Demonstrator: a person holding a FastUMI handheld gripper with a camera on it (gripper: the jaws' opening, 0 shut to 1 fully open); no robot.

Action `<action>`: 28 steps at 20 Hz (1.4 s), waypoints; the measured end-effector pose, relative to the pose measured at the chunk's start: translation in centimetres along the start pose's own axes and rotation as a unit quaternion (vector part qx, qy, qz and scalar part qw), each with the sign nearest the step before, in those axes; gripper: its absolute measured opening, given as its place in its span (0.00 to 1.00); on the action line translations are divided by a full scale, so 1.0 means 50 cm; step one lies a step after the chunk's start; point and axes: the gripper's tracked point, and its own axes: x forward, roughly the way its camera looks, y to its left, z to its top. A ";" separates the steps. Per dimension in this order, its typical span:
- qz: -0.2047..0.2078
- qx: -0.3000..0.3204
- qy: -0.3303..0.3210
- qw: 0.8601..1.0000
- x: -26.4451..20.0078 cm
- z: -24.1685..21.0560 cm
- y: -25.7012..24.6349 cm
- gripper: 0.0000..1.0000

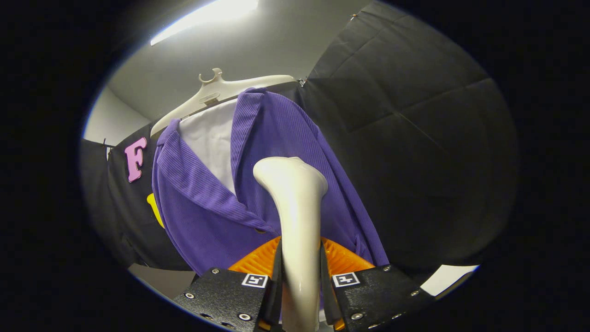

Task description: Iron the clothes twice with a garment steamer, once on the left side and once on the right side.

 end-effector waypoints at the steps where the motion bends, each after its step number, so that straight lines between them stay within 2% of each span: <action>1: -0.003 -0.003 0.008 1.000 -0.006 -0.014 -0.009 0.36; 15: -0.044 -0.016 0.109 0.993 -0.045 -0.233 -0.107 0.37; 20: -0.045 -0.021 0.107 0.993 -0.060 -0.251 -0.113 0.37; 26: -0.038 -0.019 0.072 0.997 -0.118 -0.256 -0.103 0.37; 28: -0.037 -0.032 0.096 0.994 -0.120 -0.290 -0.106 0.36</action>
